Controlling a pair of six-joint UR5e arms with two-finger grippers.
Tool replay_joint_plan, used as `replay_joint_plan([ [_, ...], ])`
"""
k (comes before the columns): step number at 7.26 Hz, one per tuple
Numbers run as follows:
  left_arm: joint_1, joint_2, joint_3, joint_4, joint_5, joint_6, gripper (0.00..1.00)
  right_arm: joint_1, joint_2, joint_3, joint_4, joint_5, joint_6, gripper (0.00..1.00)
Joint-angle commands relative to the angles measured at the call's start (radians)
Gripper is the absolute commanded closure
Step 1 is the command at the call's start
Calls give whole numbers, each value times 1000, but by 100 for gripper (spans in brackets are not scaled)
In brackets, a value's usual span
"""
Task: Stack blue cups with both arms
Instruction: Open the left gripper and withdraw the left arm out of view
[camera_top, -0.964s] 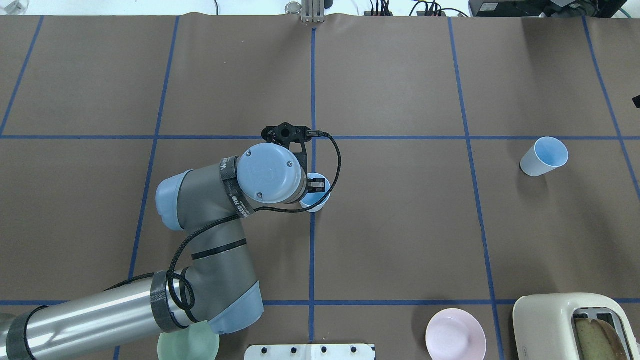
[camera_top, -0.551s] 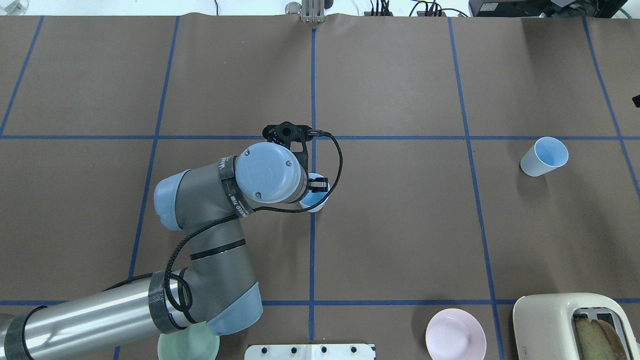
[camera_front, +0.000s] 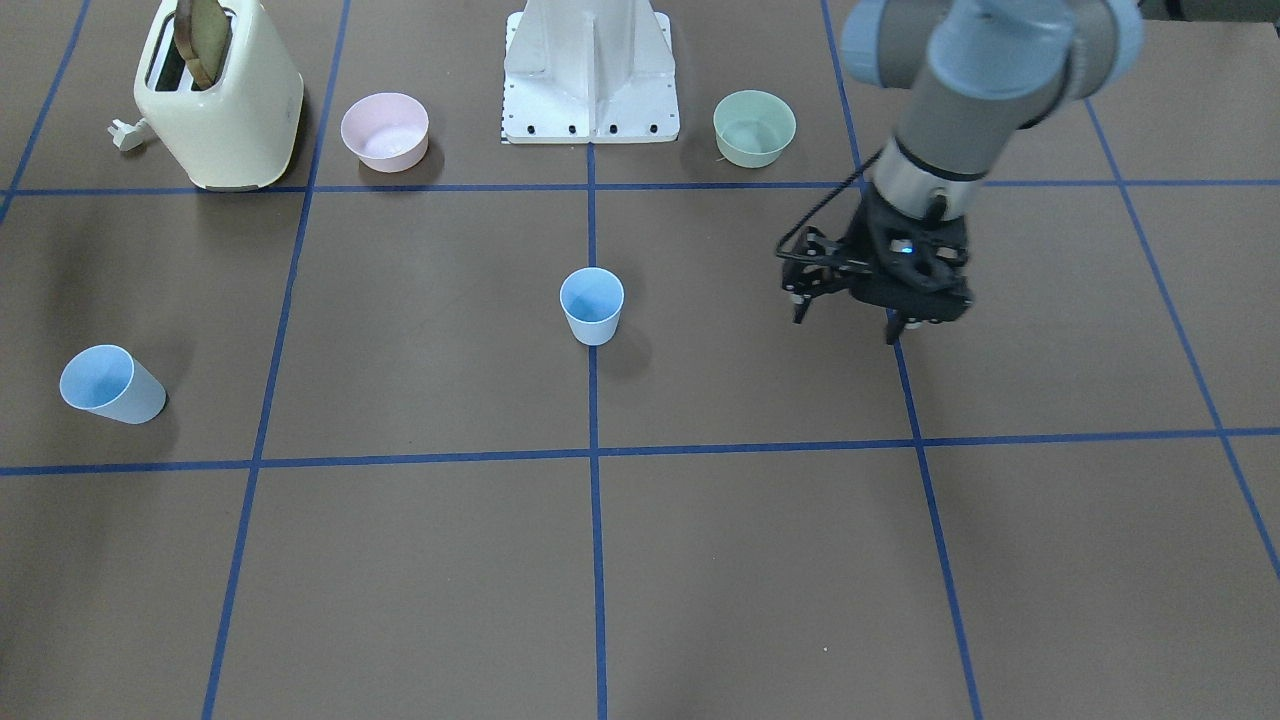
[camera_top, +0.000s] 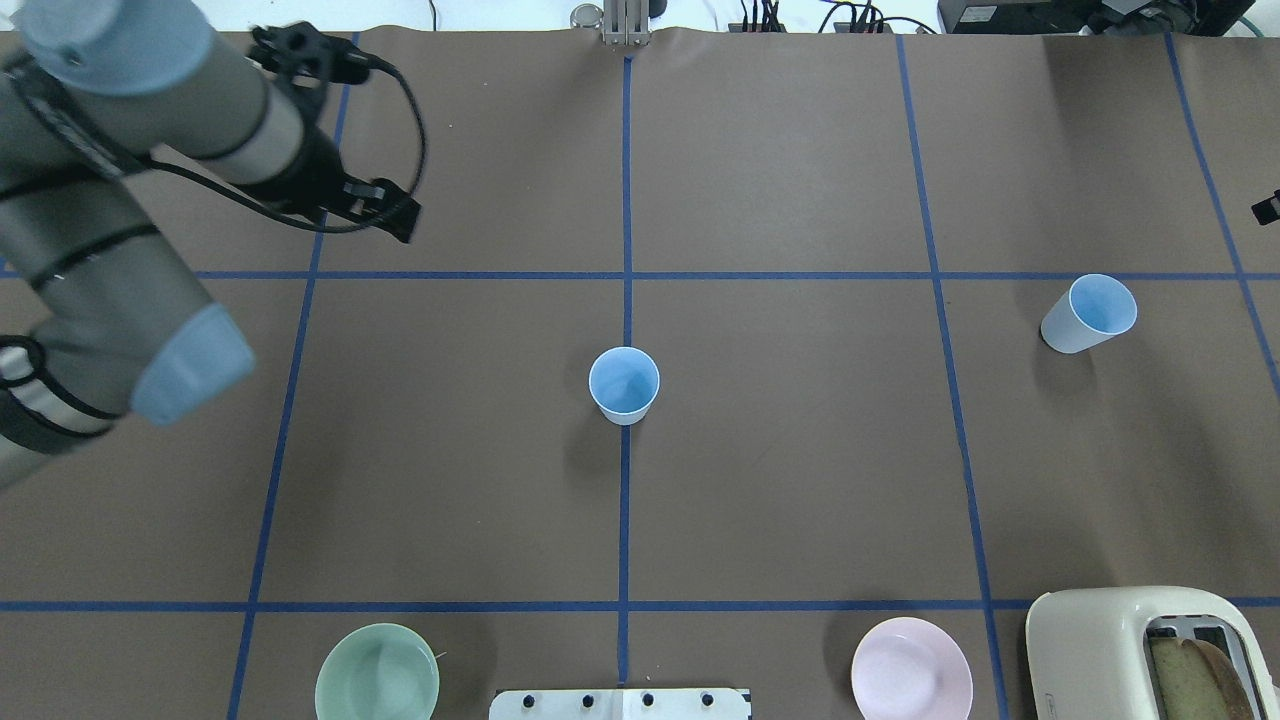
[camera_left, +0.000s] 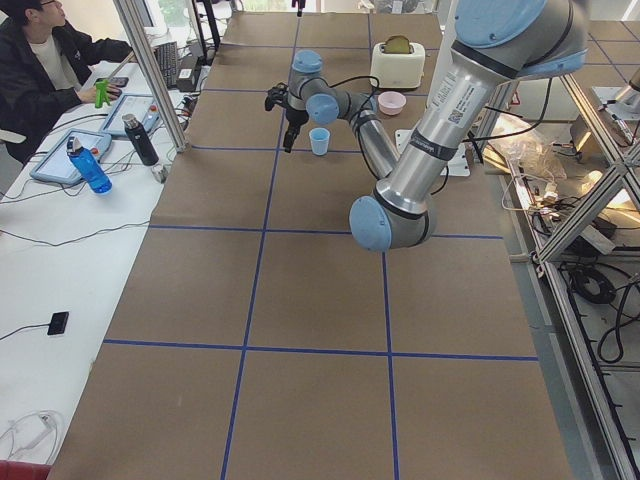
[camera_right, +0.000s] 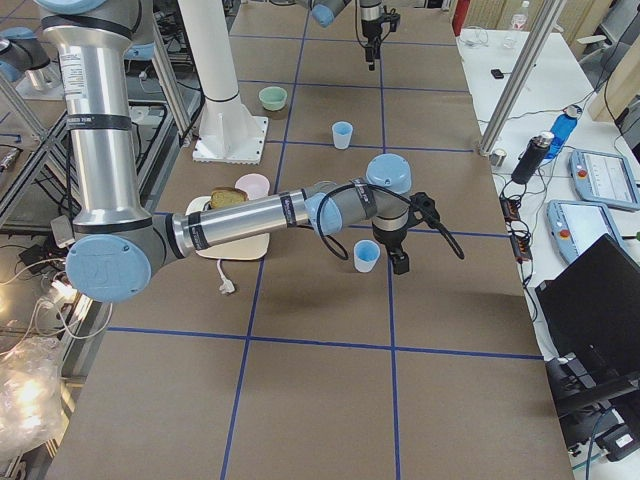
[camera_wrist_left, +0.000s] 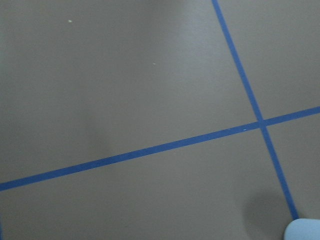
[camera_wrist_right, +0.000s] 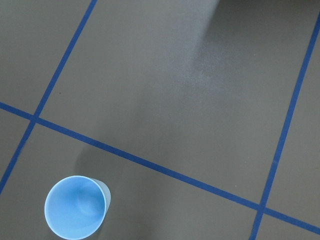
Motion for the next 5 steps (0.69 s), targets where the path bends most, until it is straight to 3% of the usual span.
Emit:
replay_joint_plan([
  [1,-284,164,48,7,-135,393,1,-58,-1,0,0,0,41,0],
  [2,-376,227,113,27,-152,566,1,-88,-3,0,0,-1,81,0],
  [4,-510,242,303,52,-188,725,1,-150,-7,-6,0,-33,118,0],
  [5,-518,263,306,35,-186,794,1,-170,-3,-40,2,-44,119,0],
])
